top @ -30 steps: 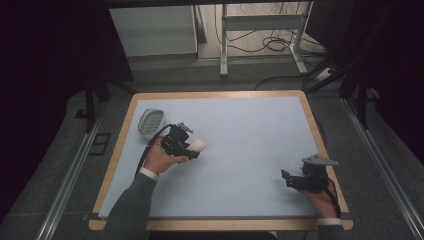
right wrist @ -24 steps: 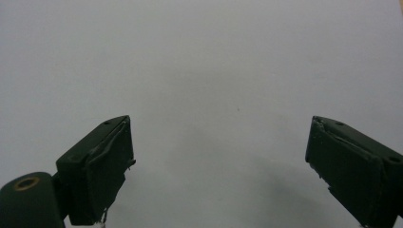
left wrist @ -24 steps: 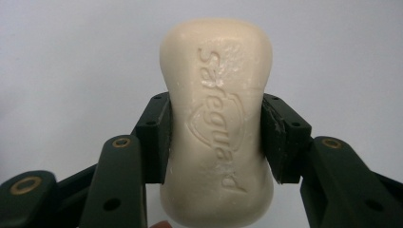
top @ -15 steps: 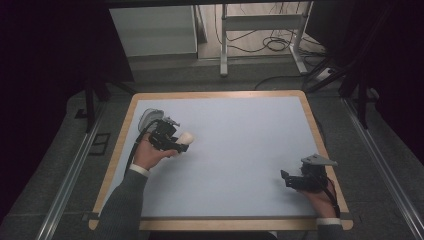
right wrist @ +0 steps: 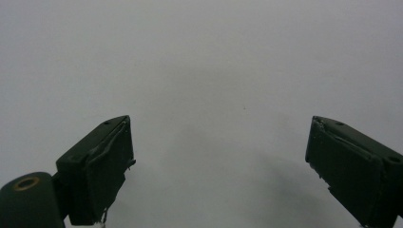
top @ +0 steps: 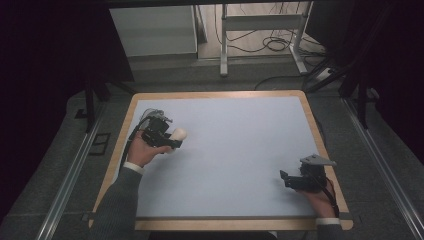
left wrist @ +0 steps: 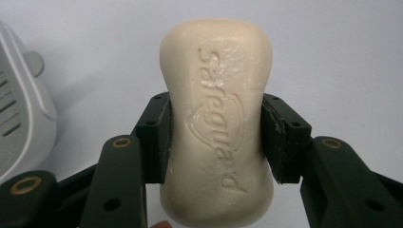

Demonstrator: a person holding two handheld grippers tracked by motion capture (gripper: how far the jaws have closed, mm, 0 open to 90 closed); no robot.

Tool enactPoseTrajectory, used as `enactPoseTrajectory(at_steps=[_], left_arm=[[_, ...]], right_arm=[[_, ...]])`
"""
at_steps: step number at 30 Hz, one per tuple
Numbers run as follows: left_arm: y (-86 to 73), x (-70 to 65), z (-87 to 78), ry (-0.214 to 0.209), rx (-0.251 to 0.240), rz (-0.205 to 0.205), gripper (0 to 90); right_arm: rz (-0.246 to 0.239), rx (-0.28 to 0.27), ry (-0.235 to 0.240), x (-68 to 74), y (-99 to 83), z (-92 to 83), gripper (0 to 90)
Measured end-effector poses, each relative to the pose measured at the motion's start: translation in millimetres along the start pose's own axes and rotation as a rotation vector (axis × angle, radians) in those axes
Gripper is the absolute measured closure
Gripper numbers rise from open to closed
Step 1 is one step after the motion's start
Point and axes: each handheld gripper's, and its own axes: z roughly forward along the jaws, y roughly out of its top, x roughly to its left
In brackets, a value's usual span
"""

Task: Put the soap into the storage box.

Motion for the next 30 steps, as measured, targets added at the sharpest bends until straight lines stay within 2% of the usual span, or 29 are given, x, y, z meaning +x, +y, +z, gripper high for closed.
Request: enactPoseTrajectory(at_steps=[9, 18, 30], left_arm=[[-2.3, 11.2, -2.4, 0.013, -0.004, -0.039, 49.6], [-2.1, 23.9, -3.1, 0.039, 0.004, -0.059, 49.6], [1.7, 39.4, -4.5, 0.055, -0.019, -0.107, 49.6]], right_arm=[[0.0, -0.002, 0.003, 0.6, 0.2, -0.2, 8.5], [0.002, 0.003, -0.001, -0.6, -0.5, 0.6, 8.5], [0.008, 0.0, -0.004, -2.4, -0.7, -0.2, 8.6]])
